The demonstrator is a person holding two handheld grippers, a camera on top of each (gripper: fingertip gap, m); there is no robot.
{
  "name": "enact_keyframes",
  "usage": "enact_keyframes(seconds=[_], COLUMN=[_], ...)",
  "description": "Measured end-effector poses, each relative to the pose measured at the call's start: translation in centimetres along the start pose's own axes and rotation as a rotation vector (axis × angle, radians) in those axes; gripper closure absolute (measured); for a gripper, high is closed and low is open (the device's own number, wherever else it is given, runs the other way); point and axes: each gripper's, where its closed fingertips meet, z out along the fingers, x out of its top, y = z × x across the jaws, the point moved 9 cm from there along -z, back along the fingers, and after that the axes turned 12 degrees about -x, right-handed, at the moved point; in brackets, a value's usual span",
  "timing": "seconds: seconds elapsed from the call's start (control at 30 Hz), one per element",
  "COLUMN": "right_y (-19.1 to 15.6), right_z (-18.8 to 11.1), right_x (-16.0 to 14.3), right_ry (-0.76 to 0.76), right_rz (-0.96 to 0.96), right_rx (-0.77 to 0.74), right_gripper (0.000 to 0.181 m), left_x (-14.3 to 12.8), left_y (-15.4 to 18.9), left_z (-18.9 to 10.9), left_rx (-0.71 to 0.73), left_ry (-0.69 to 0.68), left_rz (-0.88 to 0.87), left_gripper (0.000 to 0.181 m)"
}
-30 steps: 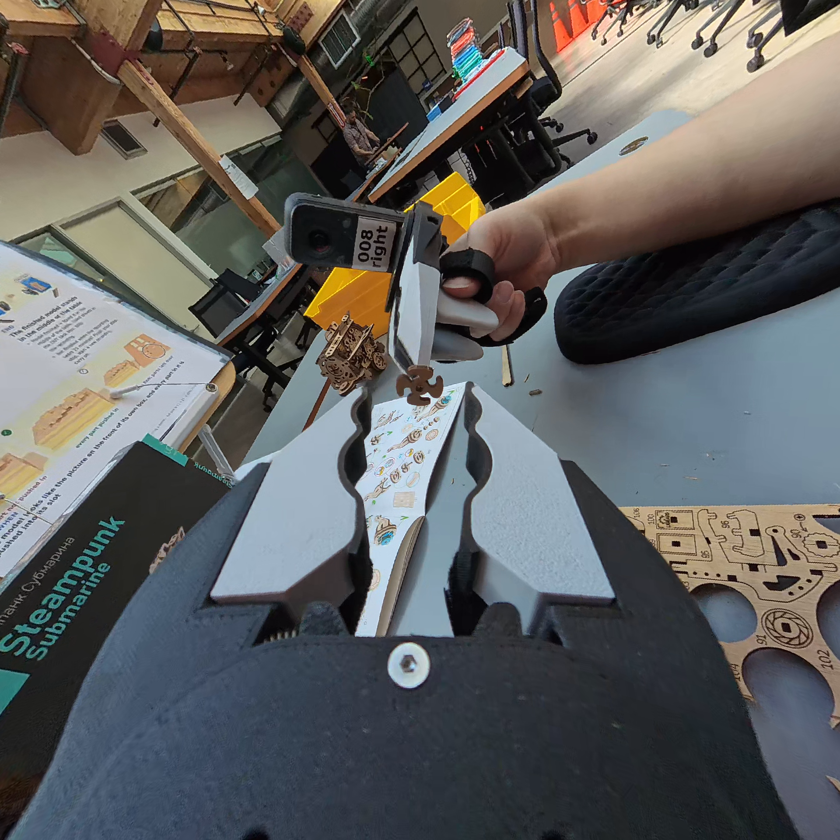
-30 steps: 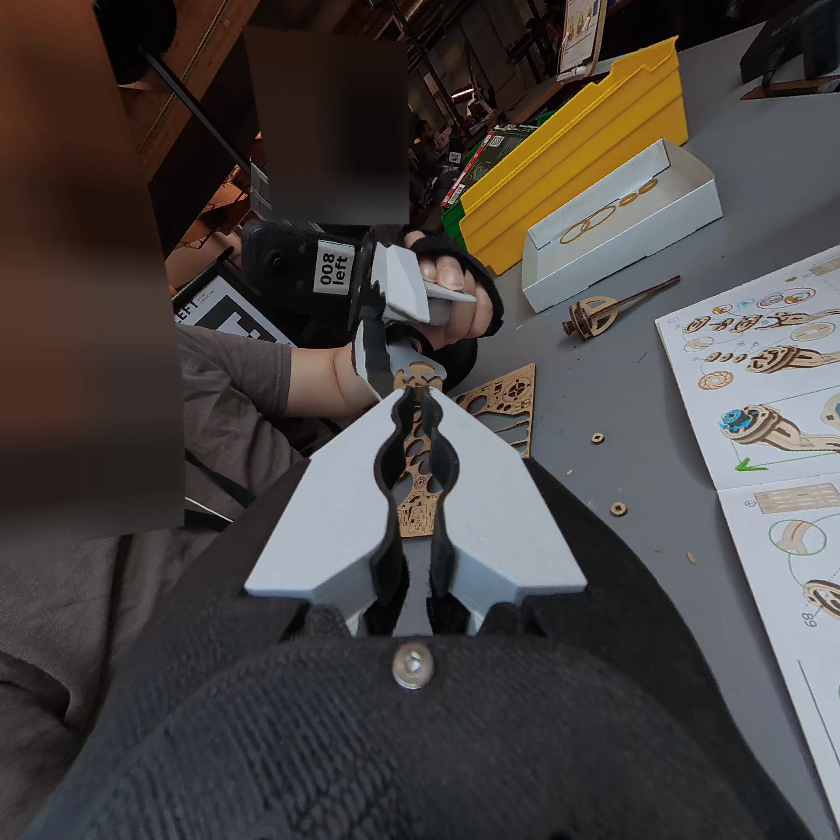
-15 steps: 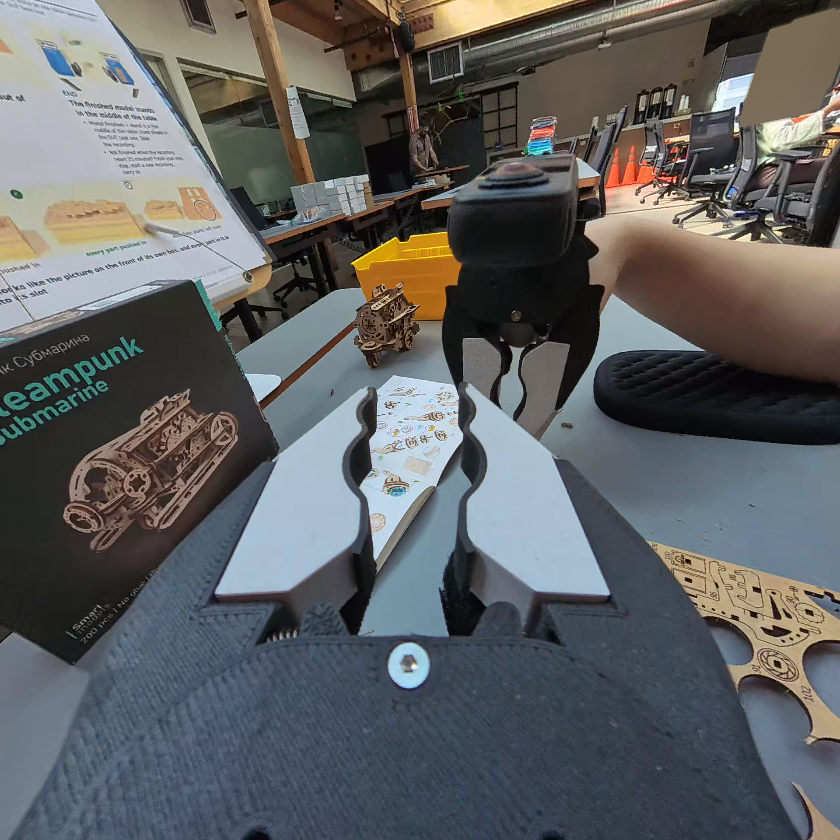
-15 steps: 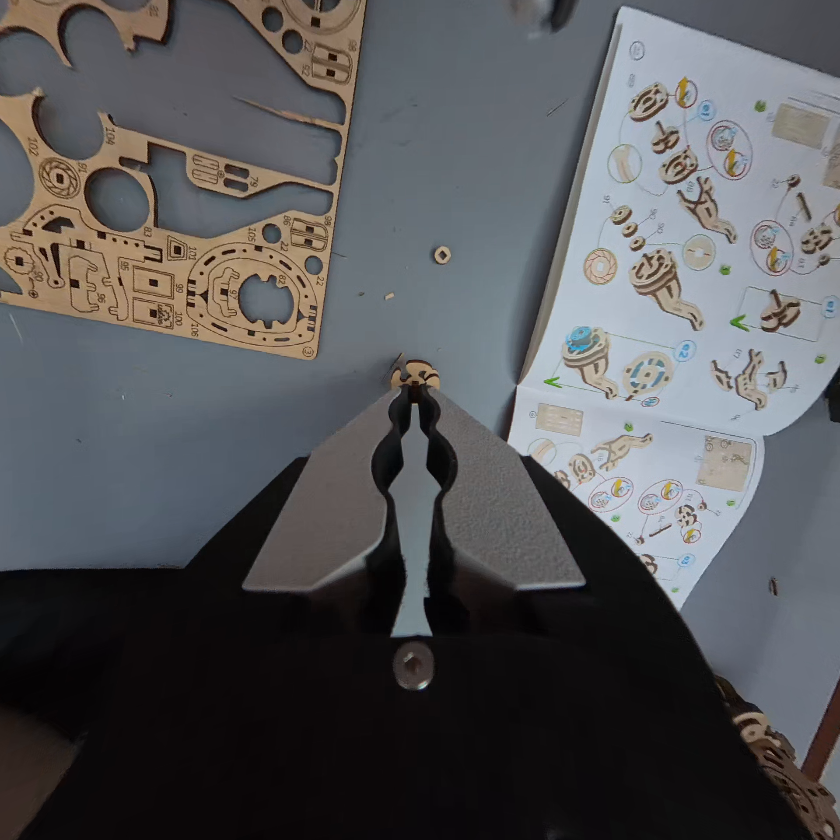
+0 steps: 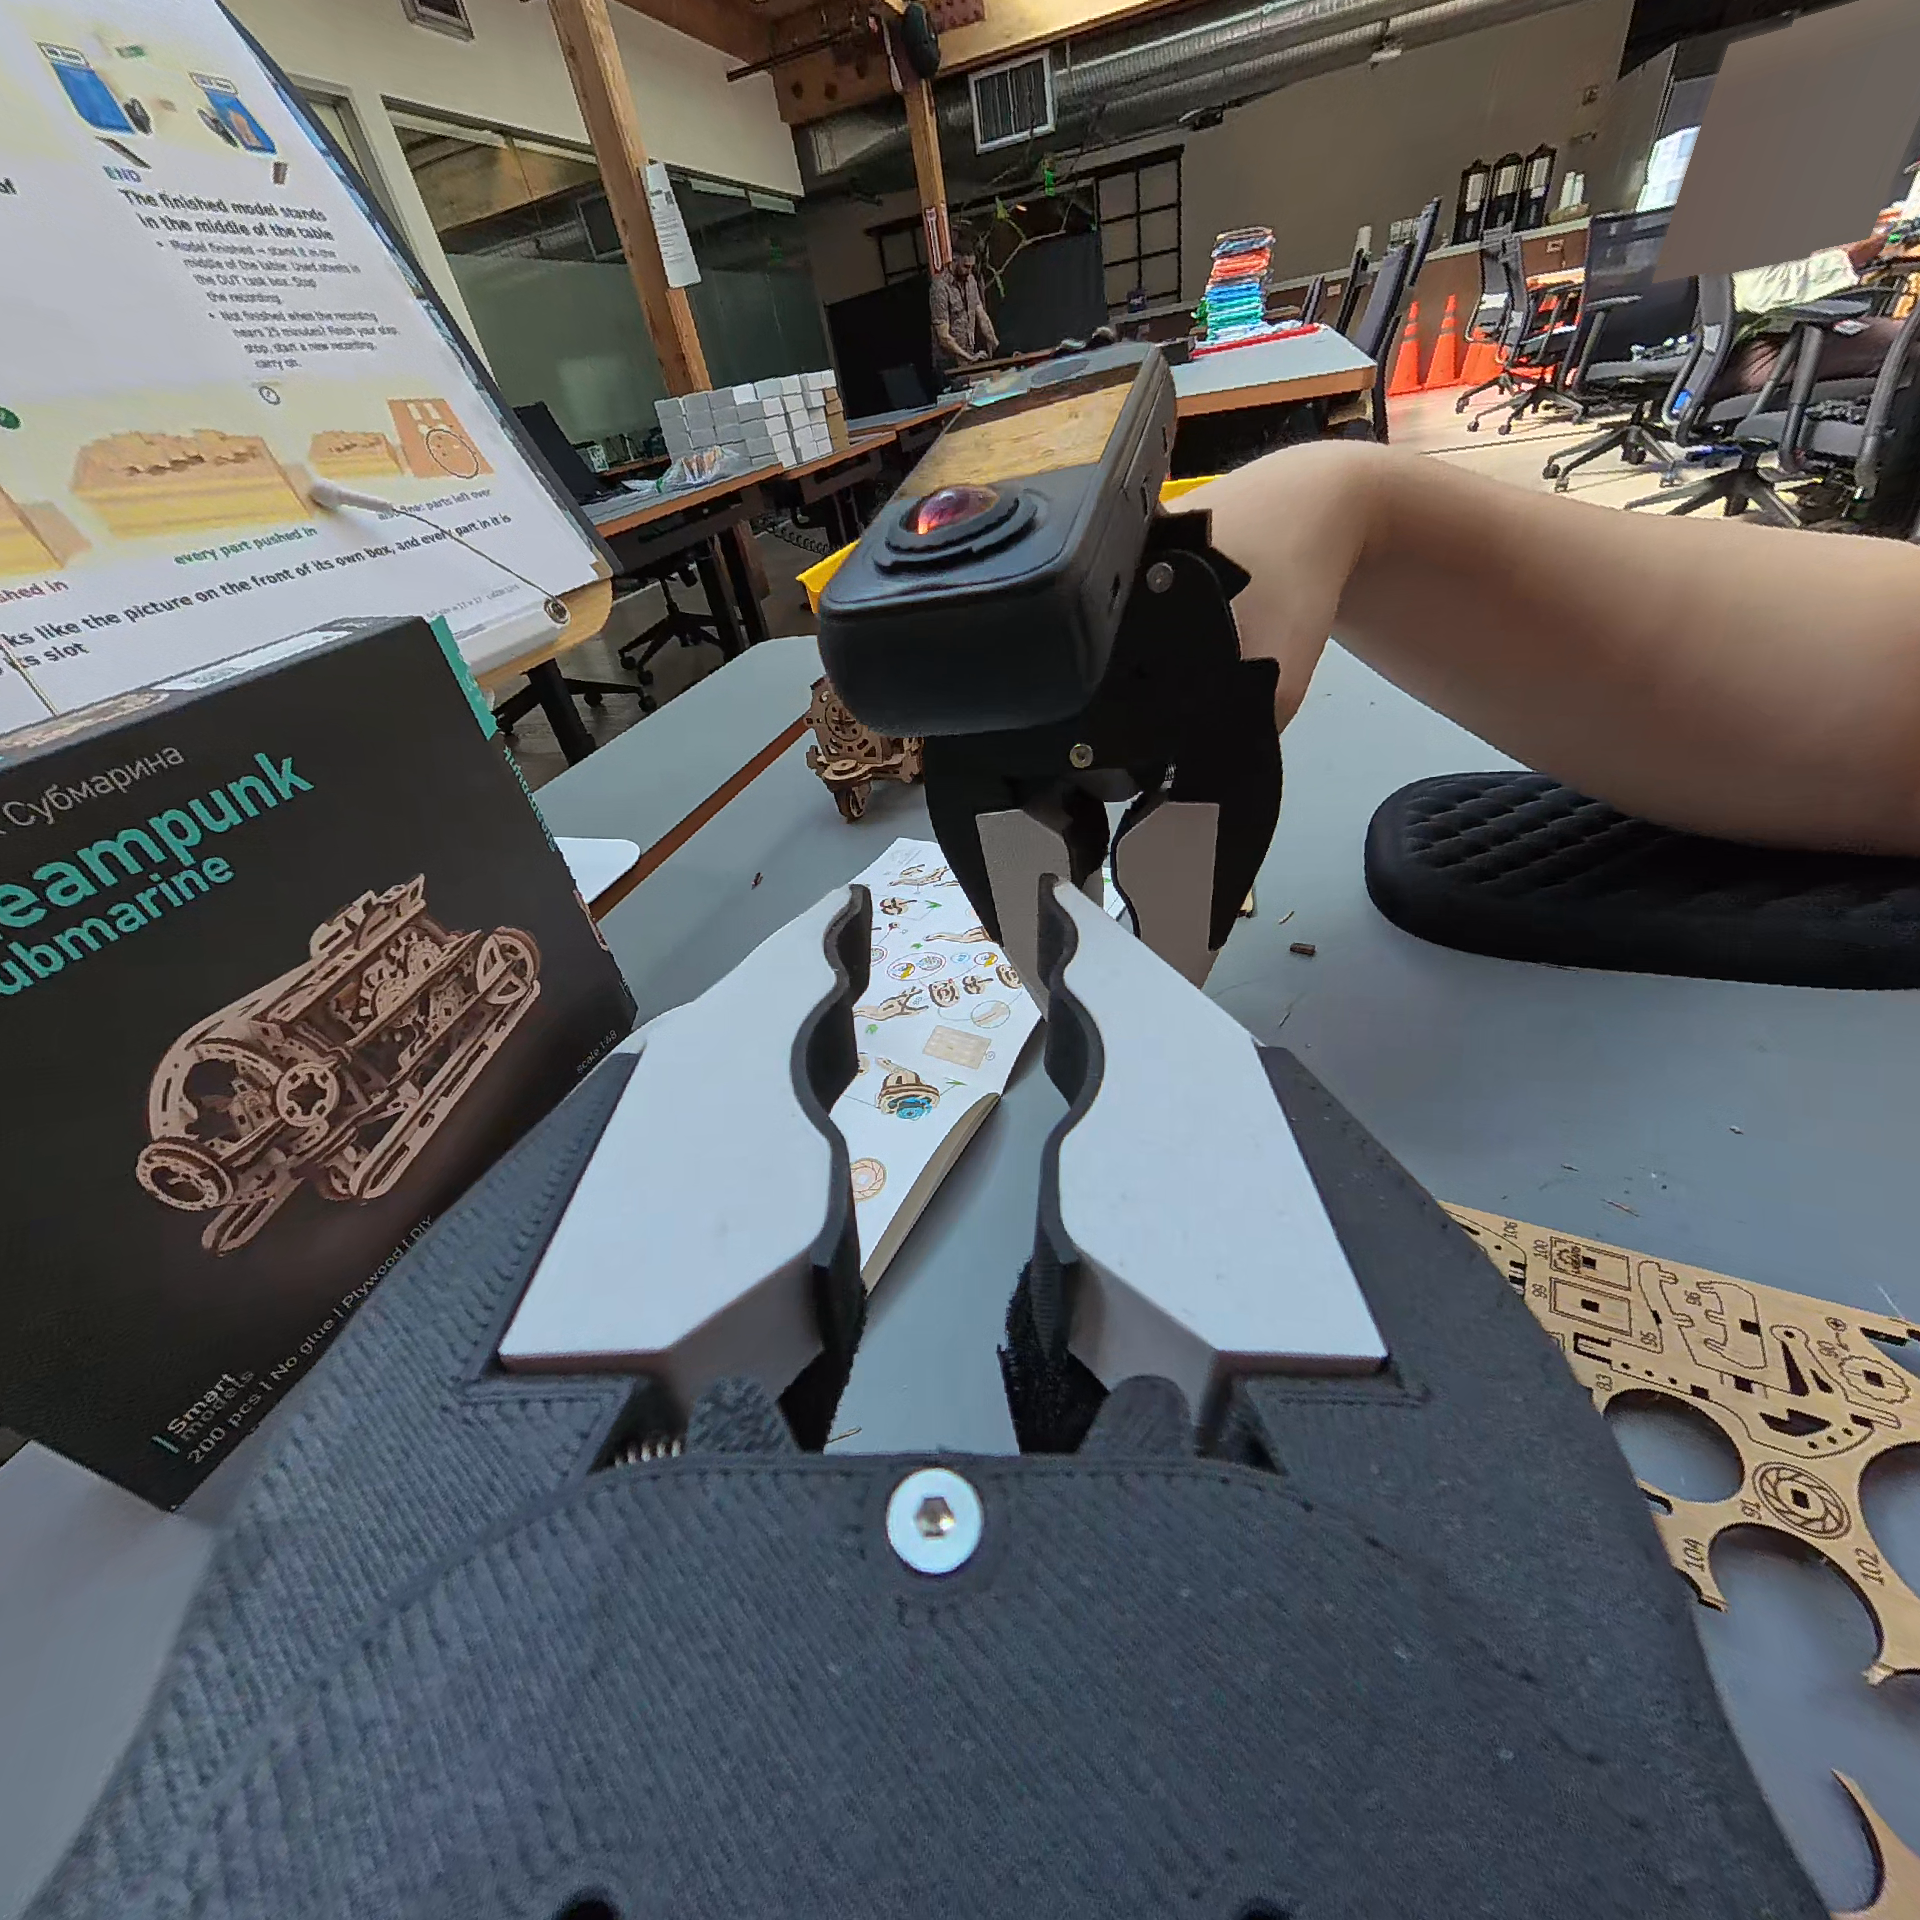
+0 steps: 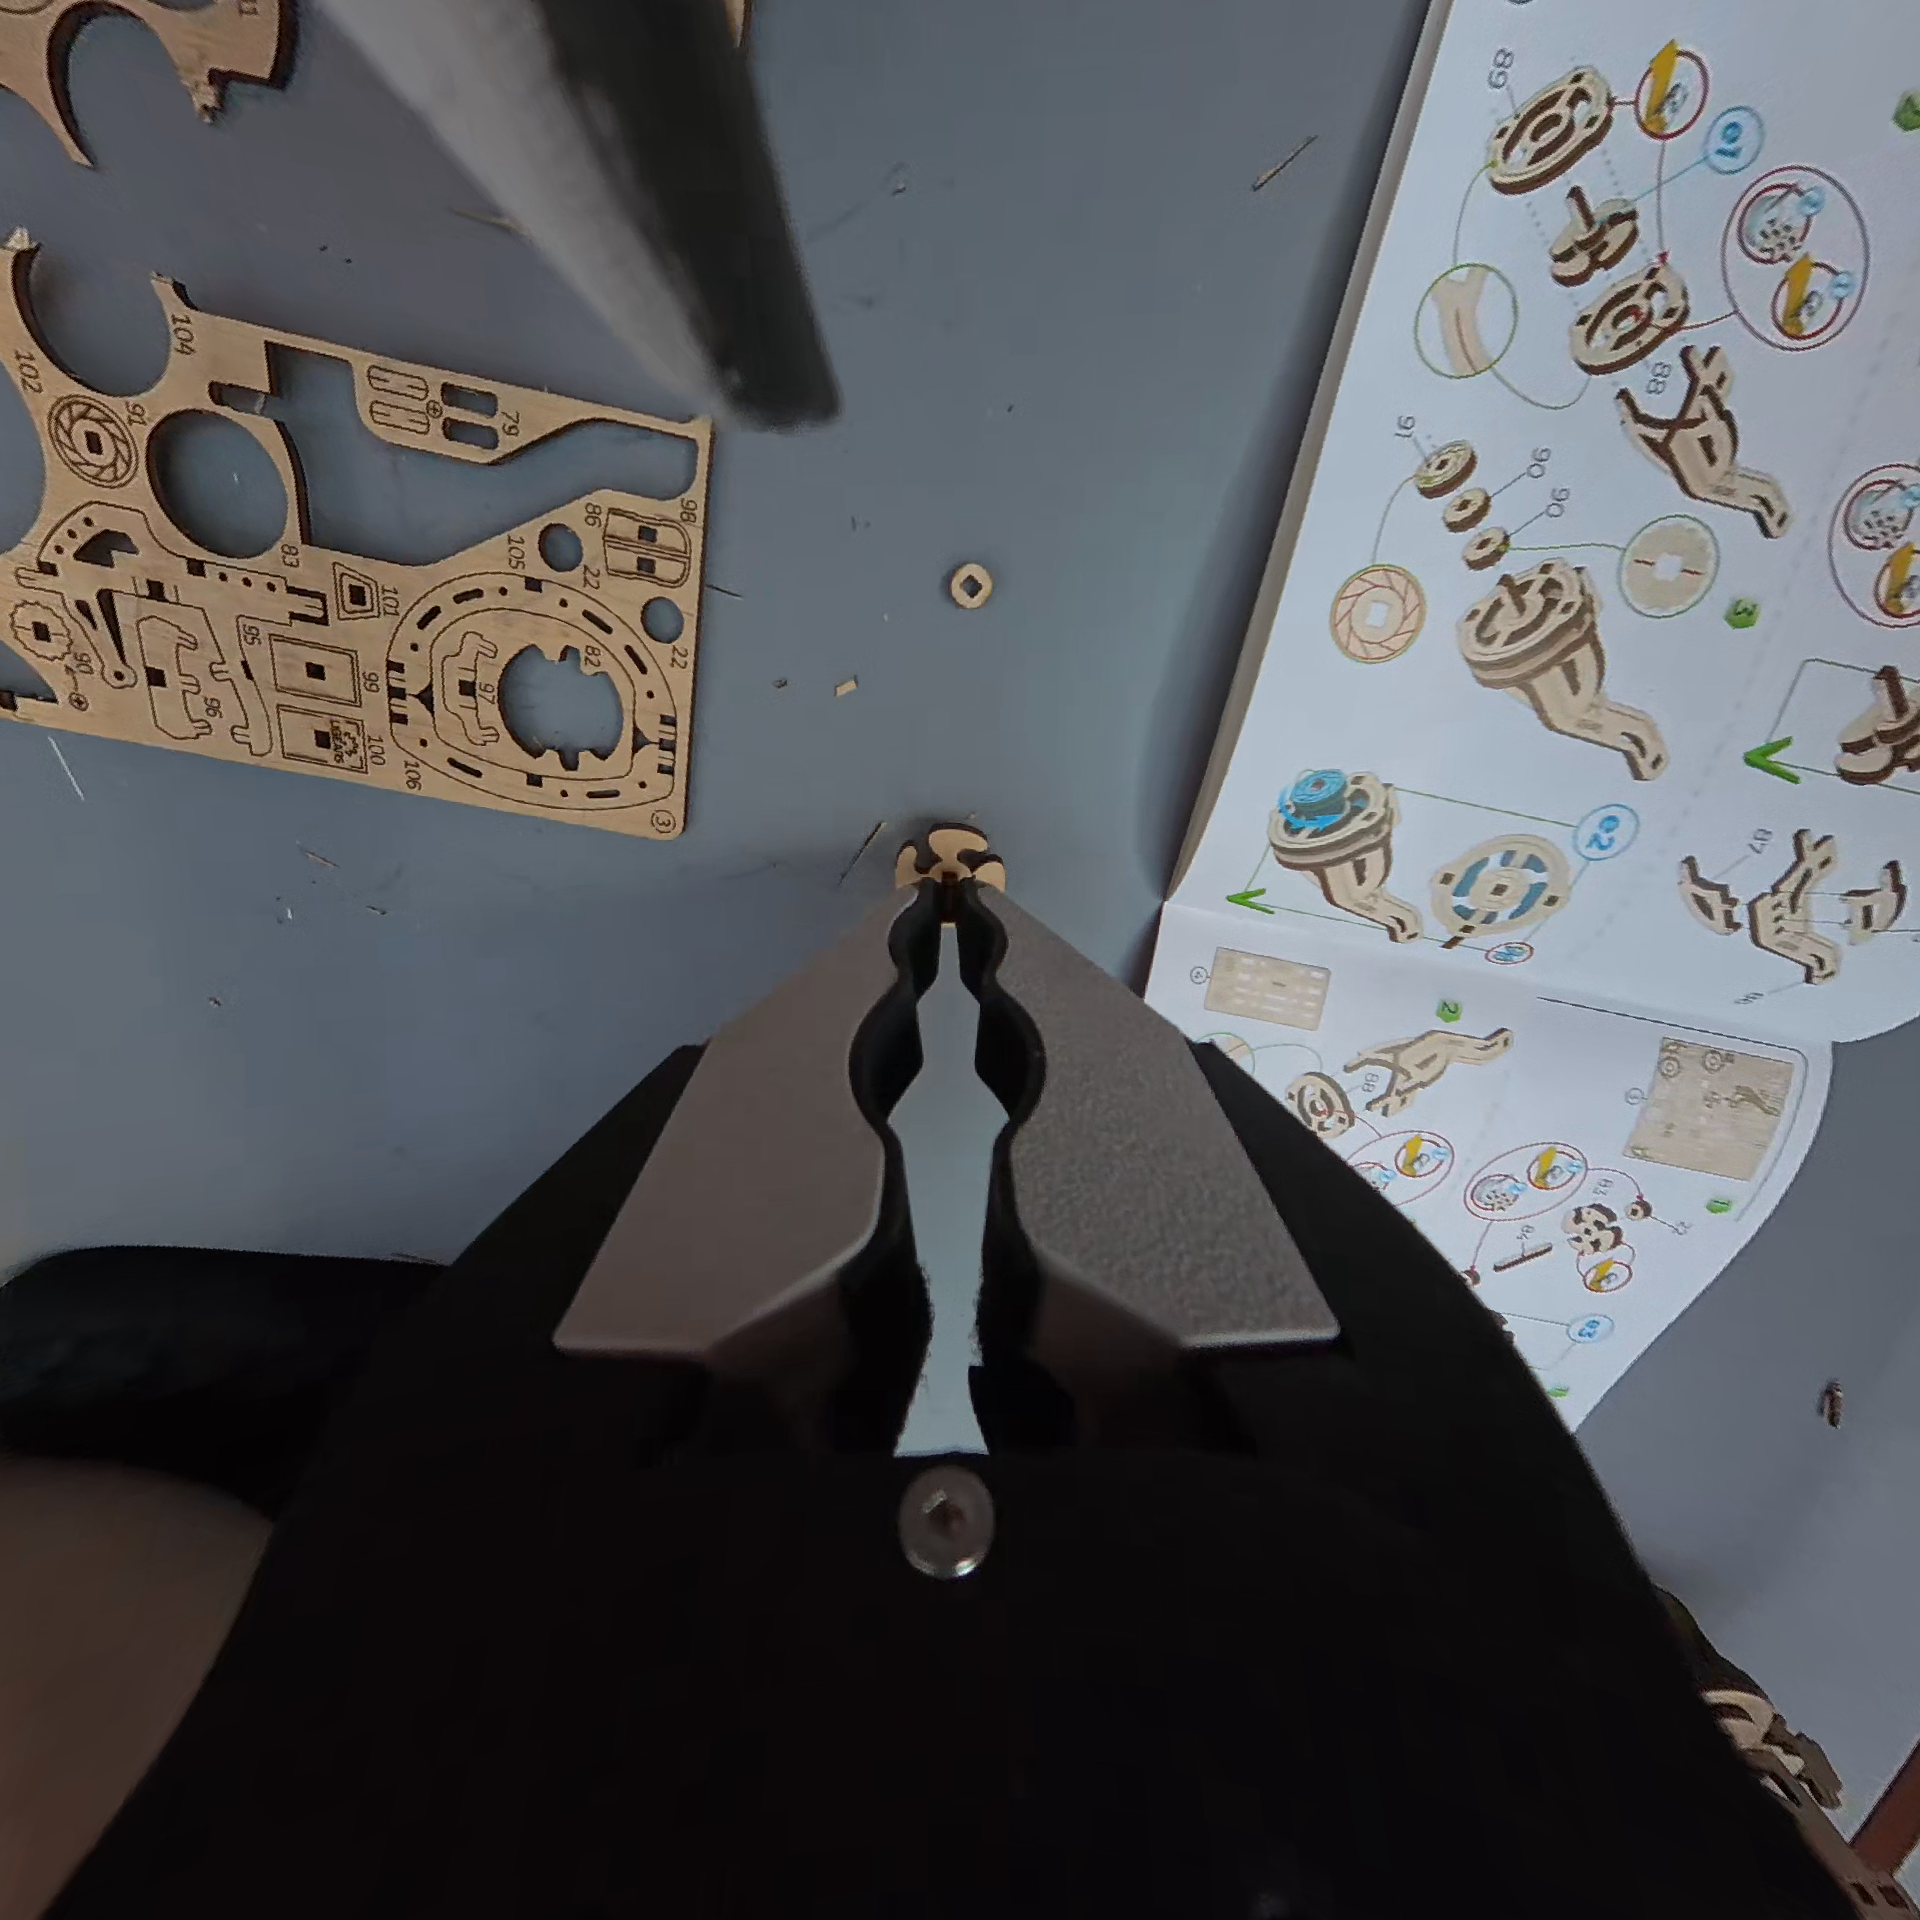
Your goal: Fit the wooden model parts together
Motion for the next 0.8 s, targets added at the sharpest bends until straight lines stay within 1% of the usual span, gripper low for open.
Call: enact_keyframes(seconds=[0.6, 0.8], right_y=[0.45, 0.34], right_z=[0.04, -0.10], right_x=[-0.49, -0.47], right_ry=[0.018, 0.028], right_rz=[0.050, 0.016], right_rx=[0.006, 0.000], right_gripper=[0.179, 0.179], left_x=[0.25, 0.26], left_y=[0.08, 0.10], left_z=[-0.15, -0.14], left_rx=[-0.003, -0.006], left_ry=[0.007, 0.008], left_rz=[0.007, 0.008], left_gripper=[0.152, 0.152])
